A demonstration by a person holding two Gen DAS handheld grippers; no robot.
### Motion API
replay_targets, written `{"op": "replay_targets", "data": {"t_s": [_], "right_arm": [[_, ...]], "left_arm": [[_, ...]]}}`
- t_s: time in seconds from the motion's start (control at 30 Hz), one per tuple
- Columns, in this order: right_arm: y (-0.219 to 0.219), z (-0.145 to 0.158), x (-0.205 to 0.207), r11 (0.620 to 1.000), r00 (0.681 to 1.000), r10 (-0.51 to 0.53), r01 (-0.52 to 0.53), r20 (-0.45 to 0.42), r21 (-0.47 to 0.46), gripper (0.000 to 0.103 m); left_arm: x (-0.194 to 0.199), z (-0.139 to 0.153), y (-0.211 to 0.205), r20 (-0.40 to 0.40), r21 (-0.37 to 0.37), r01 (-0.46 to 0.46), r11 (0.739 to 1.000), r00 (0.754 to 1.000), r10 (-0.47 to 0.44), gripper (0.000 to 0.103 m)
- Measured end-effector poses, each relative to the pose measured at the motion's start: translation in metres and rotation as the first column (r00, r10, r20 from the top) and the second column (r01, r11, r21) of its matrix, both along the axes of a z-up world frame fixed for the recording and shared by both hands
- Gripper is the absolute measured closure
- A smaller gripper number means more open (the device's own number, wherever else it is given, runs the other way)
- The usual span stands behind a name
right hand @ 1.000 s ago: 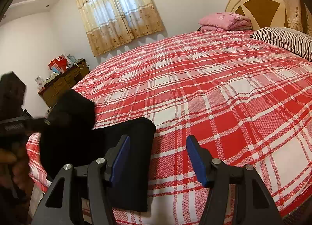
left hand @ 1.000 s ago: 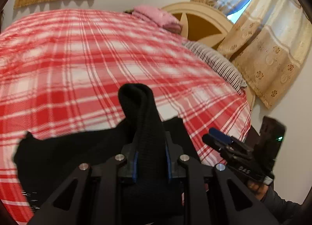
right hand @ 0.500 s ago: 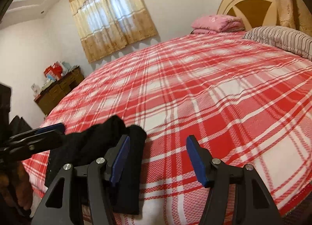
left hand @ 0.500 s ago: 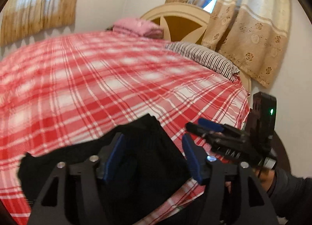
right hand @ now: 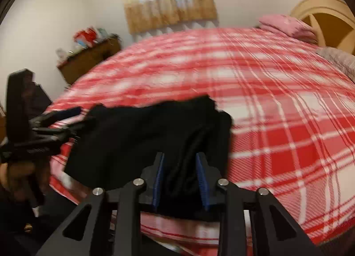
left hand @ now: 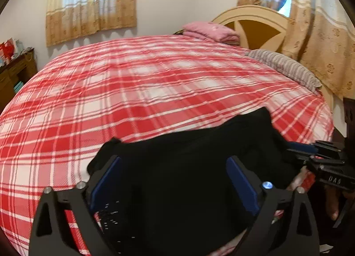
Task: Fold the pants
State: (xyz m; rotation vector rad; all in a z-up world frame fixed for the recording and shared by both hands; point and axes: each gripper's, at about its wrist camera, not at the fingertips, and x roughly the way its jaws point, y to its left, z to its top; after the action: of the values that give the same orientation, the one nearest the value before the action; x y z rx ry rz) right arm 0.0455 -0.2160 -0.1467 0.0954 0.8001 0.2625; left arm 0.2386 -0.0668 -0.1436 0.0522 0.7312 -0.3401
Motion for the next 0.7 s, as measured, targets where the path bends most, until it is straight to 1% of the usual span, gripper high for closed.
{"op": "replay_targets", "data": {"t_s": [0.07,0.1,0.17,0.27,0.4,0.47,0.57,0.6,0.67,0.7], "right_arm": [[-0.009,-0.006,0.001,1.0,0.999,-0.013,0.013,-0.033,0.02,0.088],[-0.01,-0.007,0.001,1.0,0.999,-0.013,0.014,-0.038,0.02,0.09],[-0.011,-0.01,-0.002,1.0,0.999,-0.022,0.022,-0.048,0.0,0.092],[-0.017,-0.02,-0.001,0.999,0.997,-0.032,0.032,-0.069,-0.012,0.092],[-0.02,-0.021,0.002,0.999,0.996,-0.041,0.041,-0.077,0.007,0.092],[-0.019,-0.019,-0.001,0.999,0.996,-0.043,0.043,-0.073,0.004,0.092],[-0.021,-0.014,-0.004,0.998,0.996,-0.062,0.064,-0.069,0.025,0.091],[-0.022,-0.01,-0.006,0.997,0.995,-0.07,0.072,-0.065,0.034,0.088],[-0.023,0.001,-0.01,0.994,0.994,-0.108,0.109,-0.03,0.018,0.084],[-0.022,0.011,-0.013,0.991,0.991,-0.131,0.131,0.009,-0.003,0.084]], "left_arm": [[0.001,-0.006,0.004,-0.015,-0.004,-0.013,1.0,1.0,0.013,0.003],[0.003,-0.009,0.004,-0.024,0.001,-0.02,1.0,1.0,0.02,0.003],[0.005,-0.013,0.002,-0.035,0.015,-0.023,1.0,0.999,0.024,0.003],[0.004,-0.019,0.003,-0.038,0.036,-0.018,0.999,0.999,0.019,0.003],[0.006,-0.027,0.003,-0.059,0.058,-0.01,0.998,0.998,0.013,0.003],[0.007,-0.029,0.003,-0.069,0.059,-0.002,0.998,0.998,0.006,0.003],[0.007,-0.03,0.004,-0.069,0.052,-0.003,0.999,0.998,0.007,0.002],[0.006,-0.03,0.004,-0.07,0.049,-0.002,0.999,0.998,0.006,0.002],[0.006,-0.03,0.005,-0.067,0.045,-0.003,0.999,0.998,0.006,0.001],[0.006,-0.03,0.005,-0.069,0.042,-0.003,0.999,0.998,0.006,0.001]]}}
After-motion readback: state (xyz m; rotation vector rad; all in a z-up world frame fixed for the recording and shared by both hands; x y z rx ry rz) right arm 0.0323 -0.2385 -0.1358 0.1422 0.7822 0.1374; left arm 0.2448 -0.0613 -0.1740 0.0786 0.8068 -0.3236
